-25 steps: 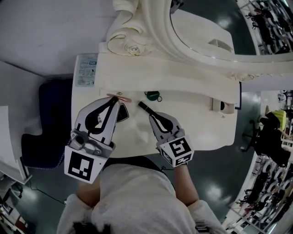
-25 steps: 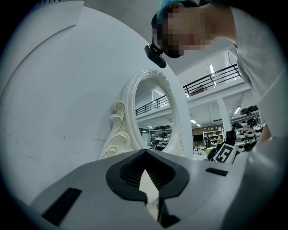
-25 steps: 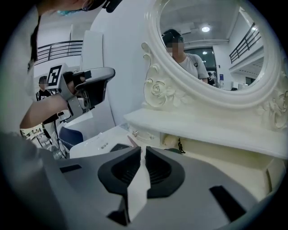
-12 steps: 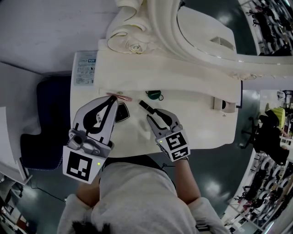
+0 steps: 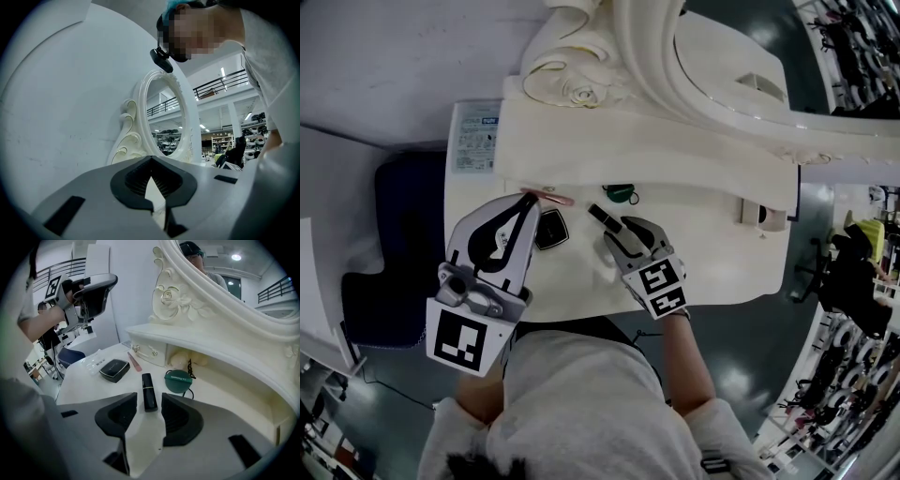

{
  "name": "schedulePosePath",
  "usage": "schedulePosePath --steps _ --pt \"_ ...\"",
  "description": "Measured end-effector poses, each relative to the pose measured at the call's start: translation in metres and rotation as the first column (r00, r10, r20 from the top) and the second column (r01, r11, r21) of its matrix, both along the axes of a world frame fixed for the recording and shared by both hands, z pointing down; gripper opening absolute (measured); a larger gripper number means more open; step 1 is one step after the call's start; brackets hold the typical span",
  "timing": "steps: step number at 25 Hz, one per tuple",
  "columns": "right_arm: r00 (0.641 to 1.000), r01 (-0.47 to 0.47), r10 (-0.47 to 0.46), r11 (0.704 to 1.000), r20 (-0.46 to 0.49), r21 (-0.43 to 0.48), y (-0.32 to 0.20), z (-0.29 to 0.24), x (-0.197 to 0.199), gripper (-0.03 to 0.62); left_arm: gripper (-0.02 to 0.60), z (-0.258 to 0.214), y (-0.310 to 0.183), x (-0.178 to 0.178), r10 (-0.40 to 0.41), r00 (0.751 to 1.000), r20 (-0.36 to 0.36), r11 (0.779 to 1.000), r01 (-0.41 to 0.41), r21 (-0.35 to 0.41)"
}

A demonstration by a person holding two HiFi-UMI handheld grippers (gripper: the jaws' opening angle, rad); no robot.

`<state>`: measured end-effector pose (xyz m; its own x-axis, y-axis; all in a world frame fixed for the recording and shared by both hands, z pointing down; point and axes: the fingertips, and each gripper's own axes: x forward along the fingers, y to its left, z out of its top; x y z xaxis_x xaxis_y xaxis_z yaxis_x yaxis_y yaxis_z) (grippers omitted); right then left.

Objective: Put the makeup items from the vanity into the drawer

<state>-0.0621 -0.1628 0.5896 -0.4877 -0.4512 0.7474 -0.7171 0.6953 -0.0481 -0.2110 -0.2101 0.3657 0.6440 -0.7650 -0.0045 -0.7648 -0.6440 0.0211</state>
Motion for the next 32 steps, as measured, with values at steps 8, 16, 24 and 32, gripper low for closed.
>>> schedulePosePath --steps 8,16,24,32 --pt "1.0 0.005 -0.005 1.0 -0.021 -0.024 0.001 0.011 0.0 0.156 0.015 0.003 -0.001 -0.003 -0.003 1.0 0.002 1.0 0.003 -0.009" --pt "1.0 0.008 -0.009 1.0 -0.021 -0.023 0.005 0.014 -0.004 0.102 0.015 0.004 -0.001 -0.002 -0.004 1.0 0.007 1.0 0.004 -0.013" --pt "1.0 -0.023 0.023 1.0 -0.016 -0.008 0.005 0.011 -0.003 0.095 0.015 0.004 0.002 0.002 0.004 1.0 0.011 1.0 -0.004 -0.013" --pt "0.996 -0.08 0.078 0.995 0.043 0.051 0.004 -0.014 0.003 0.094 0.015 0.003 0.008 0.008 0.008 1.0 0.021 1.0 -0.007 -0.023"
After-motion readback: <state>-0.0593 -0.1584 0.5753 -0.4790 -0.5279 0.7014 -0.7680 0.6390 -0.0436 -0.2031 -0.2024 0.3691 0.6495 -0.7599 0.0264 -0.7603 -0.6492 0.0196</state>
